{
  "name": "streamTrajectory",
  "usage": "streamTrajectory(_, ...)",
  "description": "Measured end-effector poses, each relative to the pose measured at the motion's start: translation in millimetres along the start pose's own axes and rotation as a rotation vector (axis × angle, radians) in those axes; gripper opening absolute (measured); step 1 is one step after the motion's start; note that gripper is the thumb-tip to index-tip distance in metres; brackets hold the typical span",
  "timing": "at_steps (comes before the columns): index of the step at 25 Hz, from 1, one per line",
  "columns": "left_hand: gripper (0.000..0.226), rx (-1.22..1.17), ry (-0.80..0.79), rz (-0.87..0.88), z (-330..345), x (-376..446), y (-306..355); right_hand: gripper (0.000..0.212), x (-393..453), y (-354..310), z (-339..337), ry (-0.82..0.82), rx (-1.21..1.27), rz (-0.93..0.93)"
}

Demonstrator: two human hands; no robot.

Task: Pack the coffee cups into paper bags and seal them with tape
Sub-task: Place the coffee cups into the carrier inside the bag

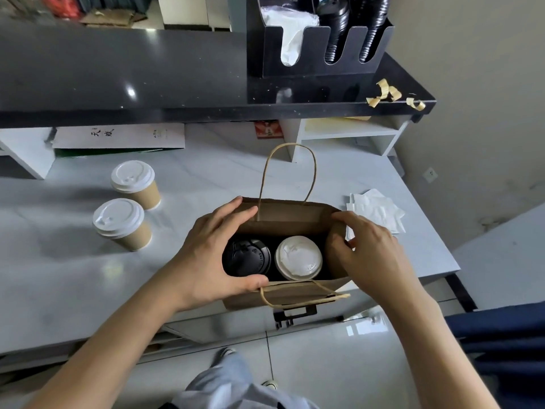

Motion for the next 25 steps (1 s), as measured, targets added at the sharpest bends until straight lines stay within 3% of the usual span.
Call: streamTrajectory(25,0.107,-0.002,-0.009,0.023,-14.1,132.2,11.2,0.033,122.4,42.2,-5.5,0.03,-0.058,0.024)
Point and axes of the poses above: each hand's wrist, its own x-axis towards the middle knuckle, its own z-axis out of the palm, y = z × x, the point moved 1 cm from there along x, towards the middle knuckle, and after that the axes turned 11 degrees about -z, right-handed, at the moved point
